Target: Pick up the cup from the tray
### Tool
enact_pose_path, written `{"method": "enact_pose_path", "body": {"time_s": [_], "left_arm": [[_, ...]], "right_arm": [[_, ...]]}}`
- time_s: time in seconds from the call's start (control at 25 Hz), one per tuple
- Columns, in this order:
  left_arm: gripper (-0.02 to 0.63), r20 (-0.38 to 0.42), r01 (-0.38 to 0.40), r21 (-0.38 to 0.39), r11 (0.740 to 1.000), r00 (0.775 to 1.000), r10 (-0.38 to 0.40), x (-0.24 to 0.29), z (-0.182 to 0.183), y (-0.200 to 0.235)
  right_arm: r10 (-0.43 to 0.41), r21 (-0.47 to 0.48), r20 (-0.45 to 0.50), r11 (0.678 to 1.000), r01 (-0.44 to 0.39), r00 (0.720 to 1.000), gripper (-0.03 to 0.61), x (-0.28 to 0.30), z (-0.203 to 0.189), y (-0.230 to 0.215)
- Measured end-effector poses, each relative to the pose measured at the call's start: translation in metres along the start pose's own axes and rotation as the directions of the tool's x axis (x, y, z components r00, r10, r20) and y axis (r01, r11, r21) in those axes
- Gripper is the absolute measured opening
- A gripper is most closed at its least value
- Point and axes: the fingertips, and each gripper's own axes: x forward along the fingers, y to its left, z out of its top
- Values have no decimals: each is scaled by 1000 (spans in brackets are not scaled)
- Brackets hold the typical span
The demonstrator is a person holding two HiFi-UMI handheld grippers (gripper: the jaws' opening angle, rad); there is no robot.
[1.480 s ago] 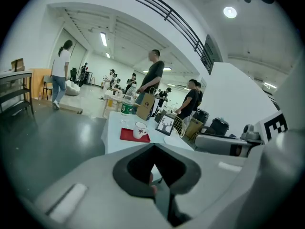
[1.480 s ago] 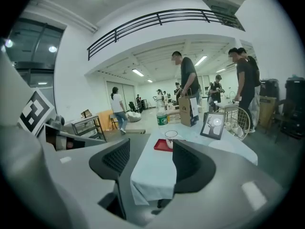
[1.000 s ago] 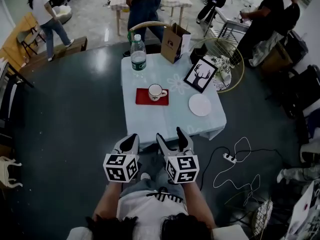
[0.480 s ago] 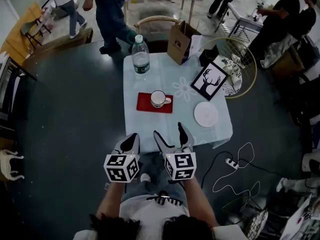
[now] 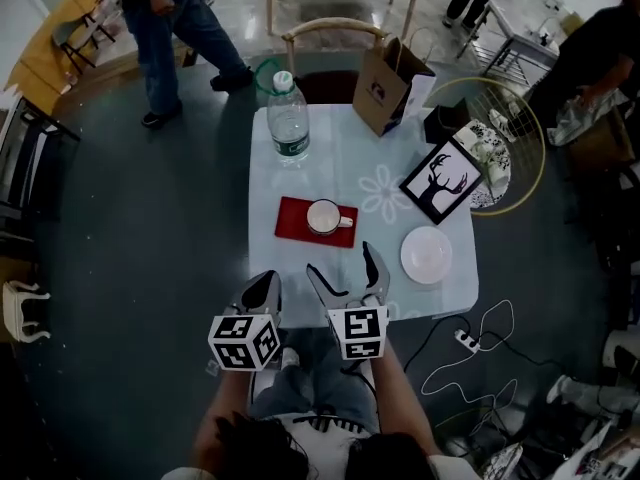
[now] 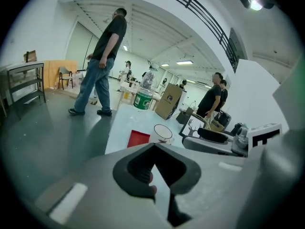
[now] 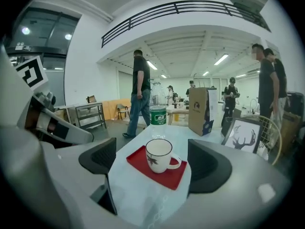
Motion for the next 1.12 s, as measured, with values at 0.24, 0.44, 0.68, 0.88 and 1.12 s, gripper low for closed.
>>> {"method": "enact_pose_path", "body": {"time_s": [0.24,0.44,0.68,0.88,1.12], "left_arm": [[0,-16,-31,-36,999,999,30,29,-4,7],[0,-31,-48,-57,997,998,46,50,-10,11],[0,-65,-71,-71,995,996,67,68,-20,14],[0,-92,-85,-80,993,993,77,77,-28,21],[0,-112,-93,-80,992,990,84,85,-23,24]], "right_arm": [[34,-44,-25,998,-35,999,494,38,-13,-13],[59,-63,-39,996,-61,997,500,66,-20,-21],[89,-120,-90,988,-100,992,511,94,-38,-23],[100,-129,-115,985,-114,988,511,113,-47,-27],[111,-182,-147,974,-137,983,511,128,-52,-26]]}}
